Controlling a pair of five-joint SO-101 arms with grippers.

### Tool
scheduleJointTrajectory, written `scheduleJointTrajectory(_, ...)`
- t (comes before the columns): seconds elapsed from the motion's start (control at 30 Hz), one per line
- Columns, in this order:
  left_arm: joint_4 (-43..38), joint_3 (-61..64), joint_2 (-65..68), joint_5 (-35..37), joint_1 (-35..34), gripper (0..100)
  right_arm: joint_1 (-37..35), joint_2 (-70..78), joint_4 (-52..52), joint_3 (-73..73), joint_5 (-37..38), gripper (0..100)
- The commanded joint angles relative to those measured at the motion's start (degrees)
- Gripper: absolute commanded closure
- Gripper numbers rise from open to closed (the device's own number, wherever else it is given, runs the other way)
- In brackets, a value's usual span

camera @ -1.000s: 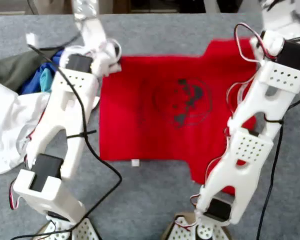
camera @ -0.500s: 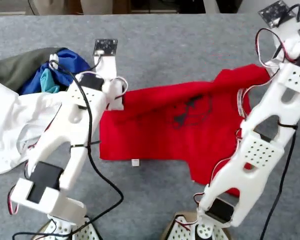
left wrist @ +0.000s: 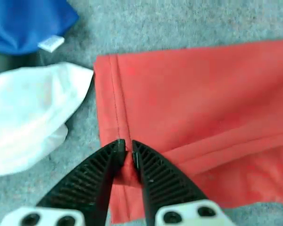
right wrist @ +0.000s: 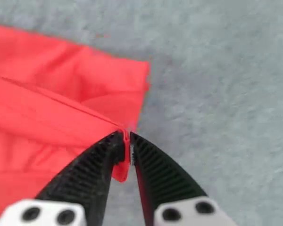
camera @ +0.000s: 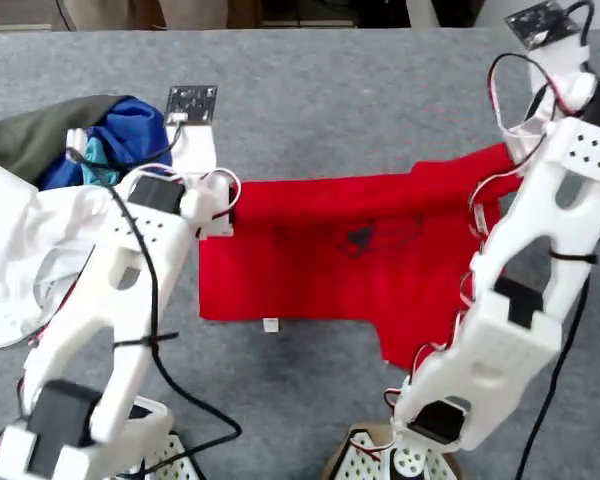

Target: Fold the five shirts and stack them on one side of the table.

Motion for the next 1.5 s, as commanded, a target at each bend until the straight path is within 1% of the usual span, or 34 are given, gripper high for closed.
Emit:
scheduleJointTrajectory(0.0, -0.9, 2.8, -4.4, -0.3, -0.5, 98, -1.3, -10.4, -1.6, 16.1, -1.6, 99.7)
scheduleJointTrajectory(0.1, -0.6, 5.7, -4.7, -0.3, -0.4, 98, 0.2, -17.6, -9.1, 30.8, -1.1, 99.7)
scheduleJointTrajectory(0.17, -0.7, 8.2, -4.7, -0.3, 0.0, 98, 0.9, -22.5, -14.1, 41.5, 0.5, 99.7)
scheduleJointTrajectory(0.3, -0.5, 10.1, -4.7, -0.3, 0.1, 98, 2.7, -33.1, -24.2, 61.3, 1.9, 99.7)
scheduleJointTrajectory(0.4, 1.4, 10.7, -4.7, -0.6, 0.4, 98, 6.3, -40.0, -31.3, 71.4, 1.6, 99.7)
scheduleJointTrajectory(0.47, 3.3, 10.8, -4.8, -0.7, 1.7, 98, 9.0, -43.5, -33.3, 75.6, 2.0, 99.7)
scheduleJointTrajectory(0.57, 5.0, 10.8, -4.8, -0.7, 4.0, 98, 12.4, -46.7, -34.2, 79.2, 3.0, 99.7)
scheduleJointTrajectory(0.77, 5.0, 11.0, -4.8, -0.7, 8.1, 98, 17.5, -48.7, -34.2, 81.3, 6.7, 99.7)
scheduleJointTrajectory(0.83, 4.7, 11.2, -4.8, -0.8, 7.5, 98, 18.0, -48.7, -34.1, 82.1, 7.9, 99.7)
scheduleJointTrajectory(0.9, 4.6, 11.9, -4.8, -0.9, 5.3, 98, 17.5, -49.0, -33.8, 84.7, 9.5, 99.7)
scheduleJointTrajectory(1.0, 4.0, 13.3, -4.4, -5.4, 2.7, 98, 15.5, -49.2, -35.6, 89.7, 10.1, 99.7)
scheduleJointTrajectory(1.07, 1.6, 15.6, -4.7, -7.4, 1.8, 98, 16.0, -49.2, -36.8, 91.1, 10.2, 99.7)
scheduleJointTrajectory(1.2, -2.5, 19.6, -4.7, -8.1, 2.2, 98, 17.2, -49.2, -37.8, 92.4, 12.1, 99.7)
scheduleJointTrajectory(1.27, -2.6, 20.3, -4.2, -8.2, 2.3, 98, 17.0, -49.2, -37.8, 92.6, 13.2, 99.7)
scheduleJointTrajectory(1.33, -2.4, 20.3, -4.2, -8.3, 2.1, 97, 16.7, -49.1, -37.6, 92.9, 16.4, 99.3)
scheduleJointTrajectory(1.4, -2.1, 20.5, -4.2, -8.0, 1.8, 92, 17.1, -49.1, -38.5, 93.0, 18.7, 97.4)
scheduleJointTrajectory(1.47, 0.0, 20.0, -4.6, -7.9, 1.7, 83, 17.5, -49.1, -39.9, 92.9, 19.2, 90.8)
